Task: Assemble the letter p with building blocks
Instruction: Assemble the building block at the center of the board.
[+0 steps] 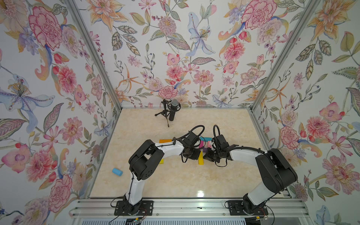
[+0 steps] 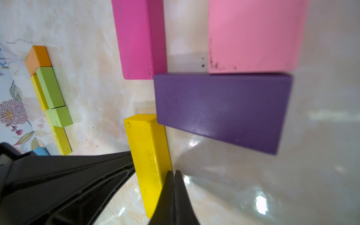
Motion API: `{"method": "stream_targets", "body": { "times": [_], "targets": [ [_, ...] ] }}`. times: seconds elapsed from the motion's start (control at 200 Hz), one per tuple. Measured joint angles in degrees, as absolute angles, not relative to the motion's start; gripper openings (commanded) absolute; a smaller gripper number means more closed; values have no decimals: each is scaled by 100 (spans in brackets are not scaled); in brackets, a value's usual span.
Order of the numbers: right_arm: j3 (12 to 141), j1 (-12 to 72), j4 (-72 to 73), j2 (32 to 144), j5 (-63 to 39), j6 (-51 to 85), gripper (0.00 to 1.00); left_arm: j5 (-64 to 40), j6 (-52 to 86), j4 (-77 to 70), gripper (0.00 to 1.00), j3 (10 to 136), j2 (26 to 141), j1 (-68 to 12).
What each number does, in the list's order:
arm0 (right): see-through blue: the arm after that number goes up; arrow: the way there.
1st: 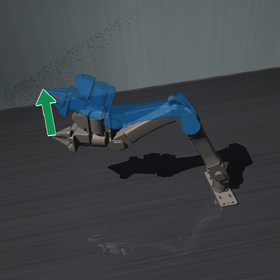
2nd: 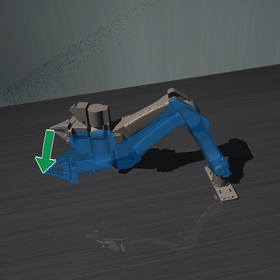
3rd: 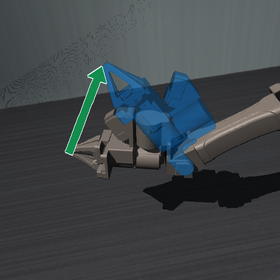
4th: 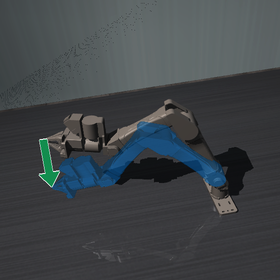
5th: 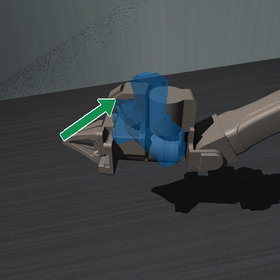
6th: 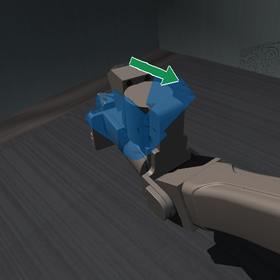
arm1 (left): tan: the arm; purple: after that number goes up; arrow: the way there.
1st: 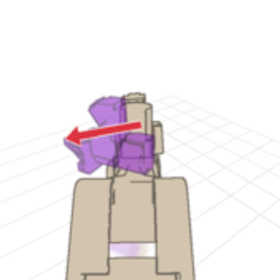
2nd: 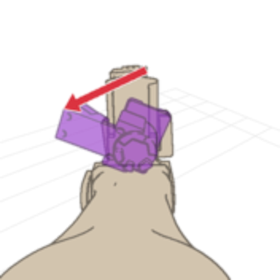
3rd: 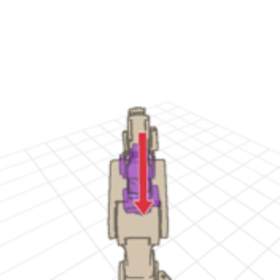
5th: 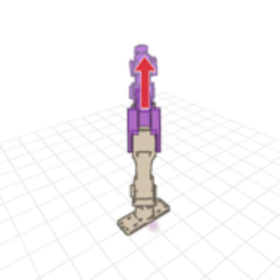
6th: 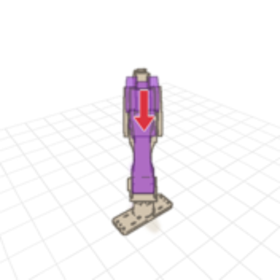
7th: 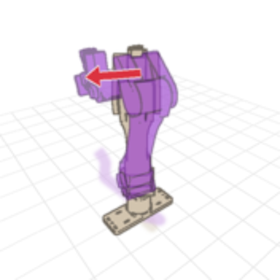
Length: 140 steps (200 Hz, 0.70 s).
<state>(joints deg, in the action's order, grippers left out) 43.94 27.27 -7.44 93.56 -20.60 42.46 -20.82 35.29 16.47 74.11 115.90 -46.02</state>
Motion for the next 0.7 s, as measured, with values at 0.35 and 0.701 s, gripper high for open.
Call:
{"method": "stream_targets", "body": {
  "times": [0.35,0.701],
  "targets": [
    [4416,2689,-744,9384,-2080,4222,0,-2095,3531,1621,0,7439,11625,-4558],
    [3957,2655,-945,8656,-2058,4200,0,-1317,3531,2043,0,6941,11085,-4497]
  ]
}}
